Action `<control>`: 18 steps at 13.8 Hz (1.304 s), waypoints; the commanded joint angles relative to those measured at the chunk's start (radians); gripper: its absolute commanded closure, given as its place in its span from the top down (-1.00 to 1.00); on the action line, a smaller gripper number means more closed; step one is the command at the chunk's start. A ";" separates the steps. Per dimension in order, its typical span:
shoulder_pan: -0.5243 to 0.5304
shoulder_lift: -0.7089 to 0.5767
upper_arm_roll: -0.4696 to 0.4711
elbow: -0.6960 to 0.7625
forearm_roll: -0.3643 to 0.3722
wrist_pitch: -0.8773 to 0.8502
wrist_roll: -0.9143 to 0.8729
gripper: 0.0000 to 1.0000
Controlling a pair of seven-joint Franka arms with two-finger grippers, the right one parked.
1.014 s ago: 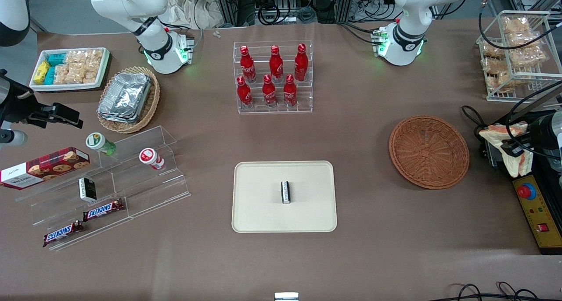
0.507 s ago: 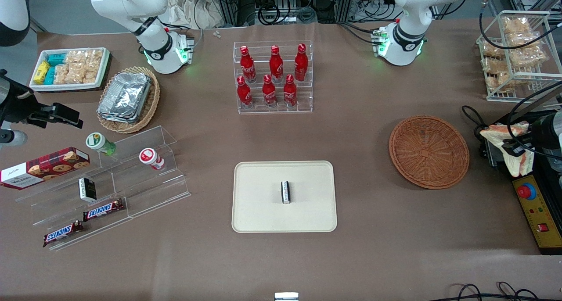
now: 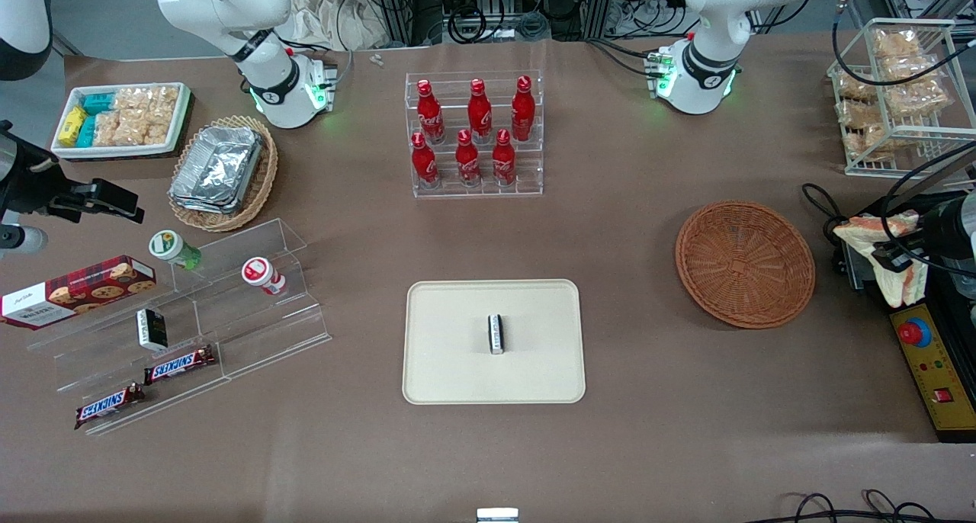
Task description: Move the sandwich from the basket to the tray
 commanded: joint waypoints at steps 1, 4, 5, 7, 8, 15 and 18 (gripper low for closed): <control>-0.003 0.009 -0.004 0.026 -0.010 -0.027 0.004 -1.00; -0.003 0.009 -0.005 0.026 -0.010 -0.027 0.006 -1.00; -0.003 0.009 -0.005 0.026 -0.010 -0.027 0.006 -1.00; -0.004 0.006 -0.007 0.026 -0.011 -0.027 0.011 -1.00; -0.004 0.004 -0.007 0.026 -0.013 -0.027 0.012 -1.00; -0.017 -0.005 -0.192 0.050 -0.042 -0.055 -0.018 -1.00; -0.023 0.018 -0.356 0.049 -0.034 -0.033 -0.103 -1.00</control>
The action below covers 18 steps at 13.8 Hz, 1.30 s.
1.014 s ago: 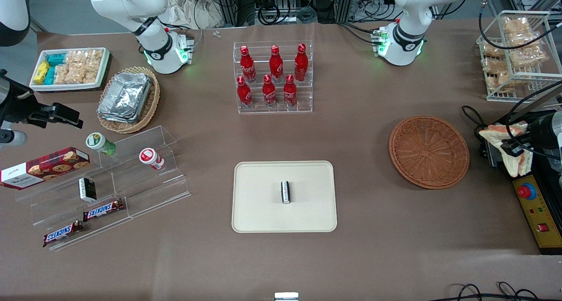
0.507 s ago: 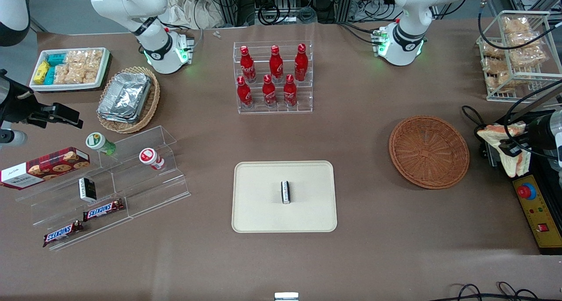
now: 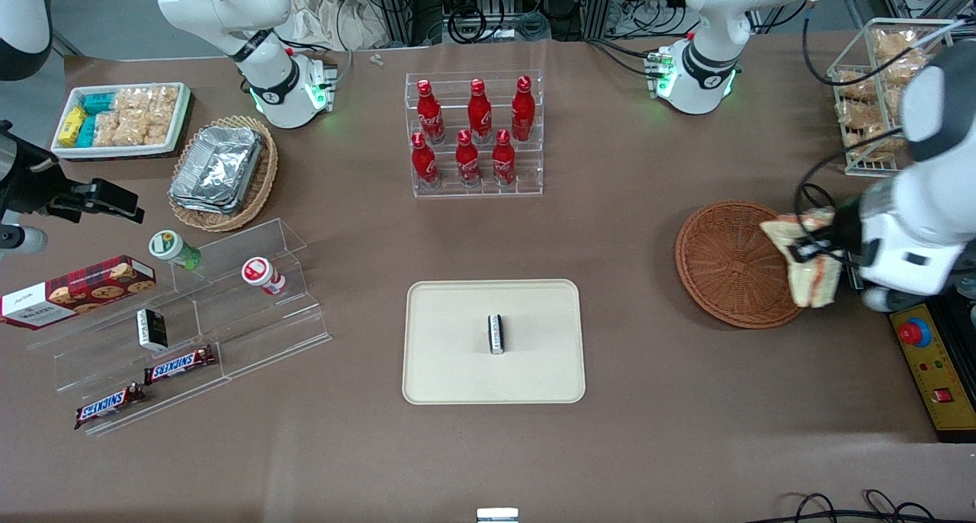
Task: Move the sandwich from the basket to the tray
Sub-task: 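Carry the sandwich over the basket toward the cream tray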
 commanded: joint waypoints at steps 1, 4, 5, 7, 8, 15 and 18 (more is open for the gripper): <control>-0.009 0.032 -0.122 0.022 0.003 0.009 -0.041 -1.00; -0.132 0.089 -0.146 -0.006 0.004 0.153 -0.091 -1.00; -0.164 0.119 -0.146 -0.009 0.007 0.200 -0.105 -1.00; -0.232 0.196 -0.144 -0.011 0.021 0.283 -0.148 -1.00; -0.252 0.231 -0.144 -0.011 0.023 0.320 -0.151 -1.00; -0.302 0.469 -0.141 -0.029 0.194 0.515 -0.167 -1.00; -0.299 0.529 -0.132 -0.023 0.247 0.566 -0.196 -1.00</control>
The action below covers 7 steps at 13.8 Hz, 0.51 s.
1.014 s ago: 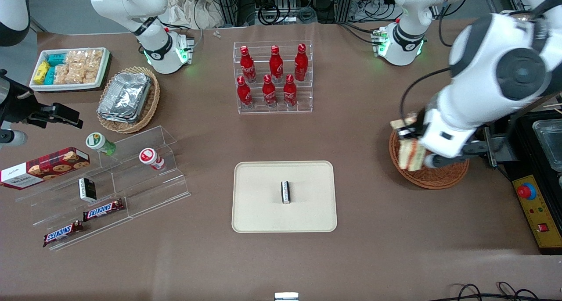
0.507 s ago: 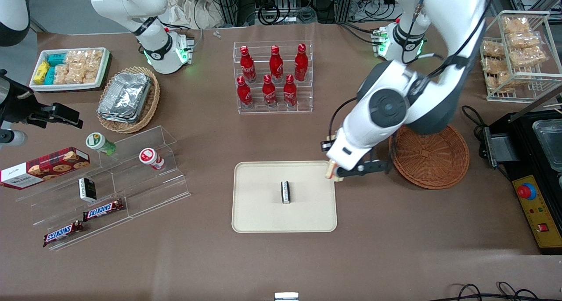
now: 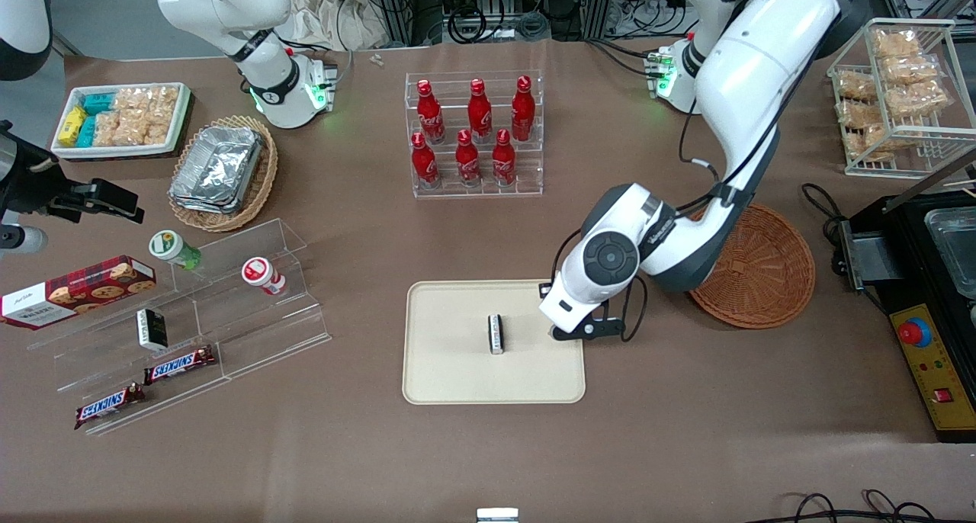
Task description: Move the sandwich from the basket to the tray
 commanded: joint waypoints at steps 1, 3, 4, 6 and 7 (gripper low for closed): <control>-0.010 0.043 0.011 0.028 0.040 0.027 -0.031 -1.00; -0.010 0.065 0.013 0.035 0.040 0.061 -0.028 -1.00; -0.010 0.077 0.013 0.041 0.040 0.081 -0.029 -1.00; -0.015 0.132 0.019 0.092 0.051 0.108 -0.031 -1.00; -0.030 0.152 0.036 0.104 0.081 0.116 -0.049 -1.00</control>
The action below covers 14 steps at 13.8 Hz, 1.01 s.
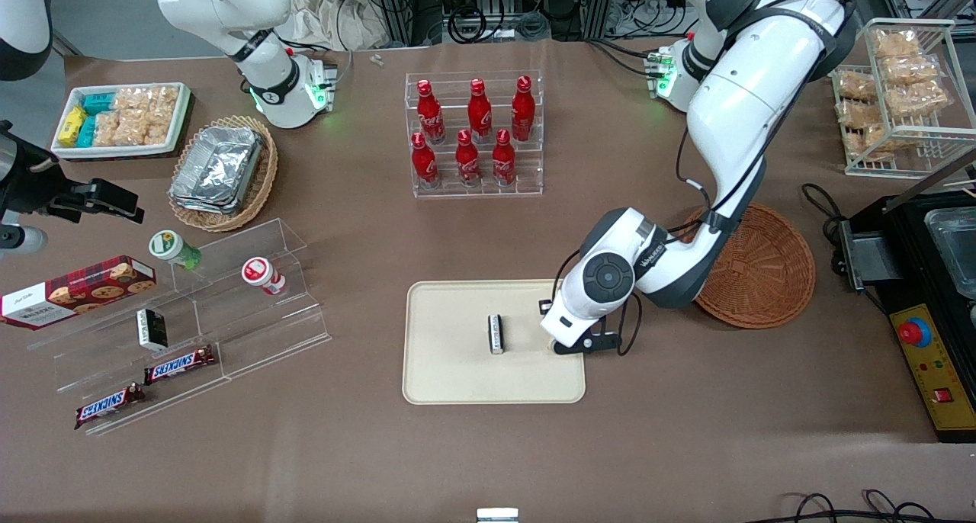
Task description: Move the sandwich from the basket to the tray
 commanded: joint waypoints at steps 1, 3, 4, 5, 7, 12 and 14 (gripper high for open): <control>-0.038 0.070 0.033 0.075 0.069 0.017 -0.066 -1.00; -0.037 0.070 0.034 0.074 0.072 0.031 -0.064 0.77; -0.040 0.066 0.034 0.074 0.072 0.031 -0.069 1.00; -0.038 0.058 0.034 0.075 0.072 0.028 -0.067 1.00; -0.037 0.017 0.033 0.075 0.071 0.011 -0.070 1.00; -0.026 -0.116 0.028 0.100 0.052 -0.195 -0.066 1.00; 0.024 -0.201 0.028 0.108 -0.018 -0.306 -0.025 1.00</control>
